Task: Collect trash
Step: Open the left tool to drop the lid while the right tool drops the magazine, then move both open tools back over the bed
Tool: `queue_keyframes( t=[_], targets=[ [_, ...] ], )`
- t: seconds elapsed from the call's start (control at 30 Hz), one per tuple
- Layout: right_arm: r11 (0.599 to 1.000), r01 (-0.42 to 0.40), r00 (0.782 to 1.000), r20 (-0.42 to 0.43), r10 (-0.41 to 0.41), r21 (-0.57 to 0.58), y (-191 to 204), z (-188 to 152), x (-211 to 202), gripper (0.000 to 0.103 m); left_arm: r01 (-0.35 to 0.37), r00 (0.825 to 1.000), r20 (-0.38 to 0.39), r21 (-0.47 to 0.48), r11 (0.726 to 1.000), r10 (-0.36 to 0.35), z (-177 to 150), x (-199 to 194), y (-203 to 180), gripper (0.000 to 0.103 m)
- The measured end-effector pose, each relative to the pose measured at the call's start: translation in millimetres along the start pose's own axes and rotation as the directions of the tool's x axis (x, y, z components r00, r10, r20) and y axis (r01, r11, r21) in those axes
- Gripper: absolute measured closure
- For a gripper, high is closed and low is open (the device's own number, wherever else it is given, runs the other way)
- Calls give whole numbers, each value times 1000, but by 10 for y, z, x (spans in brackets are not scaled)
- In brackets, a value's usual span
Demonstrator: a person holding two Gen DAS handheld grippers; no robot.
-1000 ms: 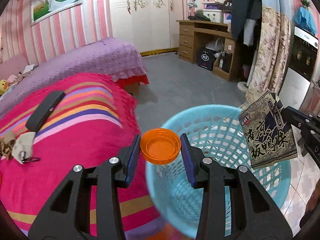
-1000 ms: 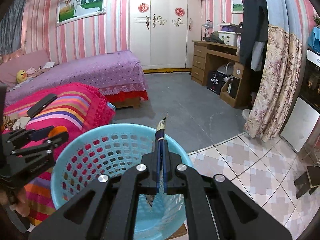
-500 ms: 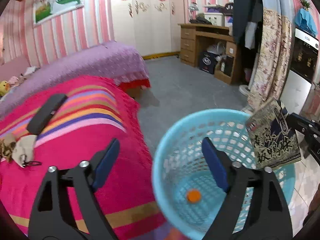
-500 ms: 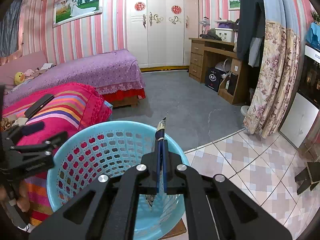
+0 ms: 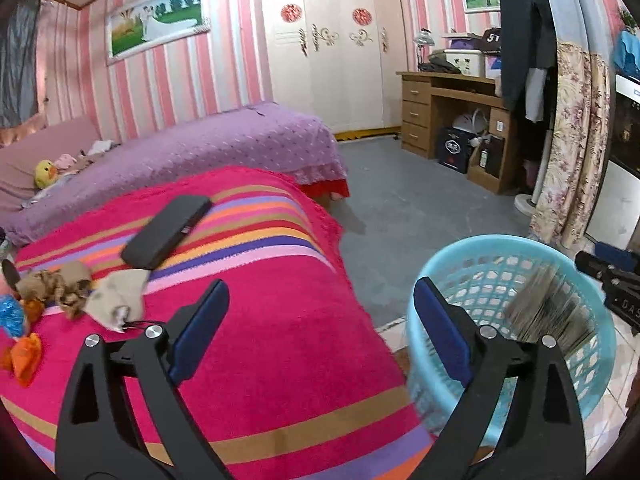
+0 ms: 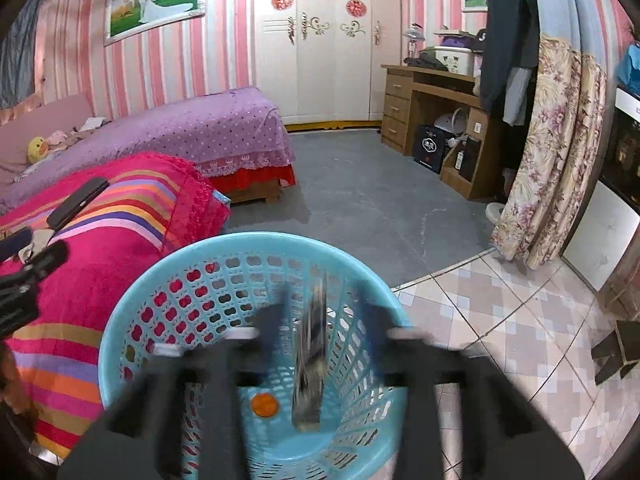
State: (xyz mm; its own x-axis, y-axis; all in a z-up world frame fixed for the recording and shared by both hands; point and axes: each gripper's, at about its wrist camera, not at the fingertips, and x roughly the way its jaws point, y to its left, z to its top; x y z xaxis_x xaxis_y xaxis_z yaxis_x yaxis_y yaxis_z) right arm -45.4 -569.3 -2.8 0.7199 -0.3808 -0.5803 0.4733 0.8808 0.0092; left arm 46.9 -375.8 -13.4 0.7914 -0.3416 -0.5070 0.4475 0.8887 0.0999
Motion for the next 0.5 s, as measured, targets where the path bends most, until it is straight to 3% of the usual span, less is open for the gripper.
queue_keyframes(
  t=[0.13, 0.2, 0.3, 0.5],
  targets=[
    [1000, 23, 1000, 5, -23, 11, 30, 30, -35, 40, -27, 999, 22, -6, 1000, 27, -12, -148, 198, 12],
    [999, 46, 999, 22, -46, 4, 104, 44, -79, 23, -50, 998, 36, -13, 999, 50, -15, -254, 343, 11],
    [999, 54, 997, 53, -54, -2, 221, 65, -173, 16, -89, 994, 54, -19, 996, 90, -27, -400, 552, 9],
    [1000, 12, 994, 110, -12, 1, 580, 91, -443, 14, -185, 979, 79, -35, 982, 187, -70, -687, 1130, 9]
  ],
)
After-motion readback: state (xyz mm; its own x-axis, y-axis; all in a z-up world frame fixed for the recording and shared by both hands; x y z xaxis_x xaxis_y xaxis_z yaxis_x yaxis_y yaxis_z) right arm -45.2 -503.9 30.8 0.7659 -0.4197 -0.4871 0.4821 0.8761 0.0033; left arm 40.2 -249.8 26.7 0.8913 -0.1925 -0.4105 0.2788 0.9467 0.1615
